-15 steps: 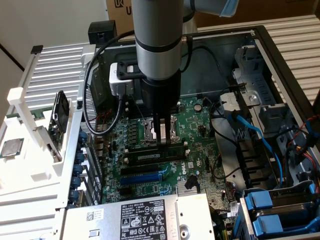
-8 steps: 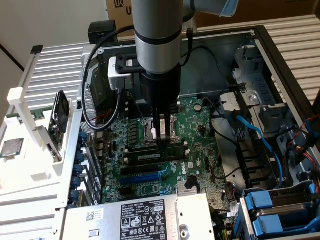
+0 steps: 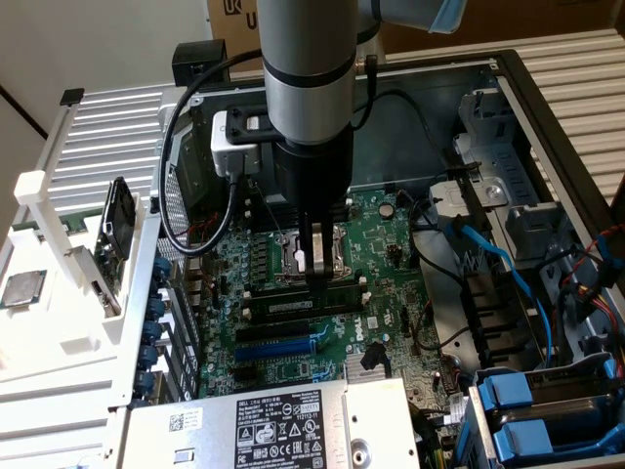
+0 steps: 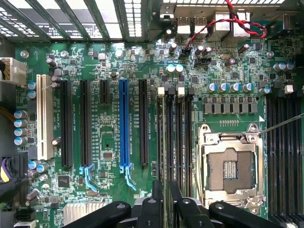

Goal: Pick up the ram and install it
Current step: 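Press down the ram until it locks into place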

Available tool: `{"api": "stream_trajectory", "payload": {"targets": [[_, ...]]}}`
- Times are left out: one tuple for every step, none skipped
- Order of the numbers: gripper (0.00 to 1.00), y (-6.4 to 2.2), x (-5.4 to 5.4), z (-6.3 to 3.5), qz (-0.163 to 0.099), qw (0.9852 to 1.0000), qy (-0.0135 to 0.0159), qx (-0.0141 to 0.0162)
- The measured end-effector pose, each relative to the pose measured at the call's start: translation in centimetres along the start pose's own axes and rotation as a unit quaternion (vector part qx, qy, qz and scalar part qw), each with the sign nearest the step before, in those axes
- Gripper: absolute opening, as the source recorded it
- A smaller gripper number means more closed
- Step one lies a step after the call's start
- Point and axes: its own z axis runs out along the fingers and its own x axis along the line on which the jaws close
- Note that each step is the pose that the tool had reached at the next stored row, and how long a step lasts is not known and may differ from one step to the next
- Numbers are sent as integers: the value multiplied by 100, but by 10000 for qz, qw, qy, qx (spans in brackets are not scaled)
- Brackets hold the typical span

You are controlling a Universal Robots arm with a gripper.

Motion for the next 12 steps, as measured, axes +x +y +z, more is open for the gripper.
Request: {"api": "stream_trajectory", "payload": {"targets": [[20,0,0,0,0,10000,0,0],[20,0,0,0,0,10000,0,0],[20,0,0,0,0,10000,0,0],[20,0,0,0,0,10000,0,0],[20,0,0,0,0,10000,0,0],[20,0,0,0,0,10000,0,0],[20,0,0,0,0,10000,0,0],[18,0,0,0,0,10000,0,0],[11,0,0,0,0,10000,0,0],[11,0,0,0,0,10000,0,0],[11,0,0,0,0,10000,0,0],[11,0,0,0,0,10000,0,0]]}}
